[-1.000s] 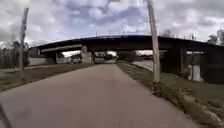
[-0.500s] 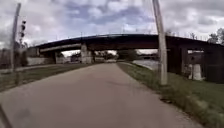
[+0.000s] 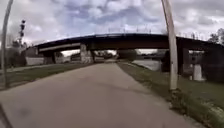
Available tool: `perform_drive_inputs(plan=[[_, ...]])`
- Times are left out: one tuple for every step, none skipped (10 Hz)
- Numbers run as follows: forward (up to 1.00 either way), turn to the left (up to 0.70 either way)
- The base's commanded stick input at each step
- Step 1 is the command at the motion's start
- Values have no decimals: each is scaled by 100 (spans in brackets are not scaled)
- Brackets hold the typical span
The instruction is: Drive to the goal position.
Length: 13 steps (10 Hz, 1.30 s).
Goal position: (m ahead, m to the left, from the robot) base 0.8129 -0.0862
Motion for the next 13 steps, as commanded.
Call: perform_drive_inputs(plan=[[70,35],[70,35],[70,35],[70,35],[70,35],[70,35],[70,35],[70,35],[70,35],[70,35],[70,35],[70,31],[70,27]])
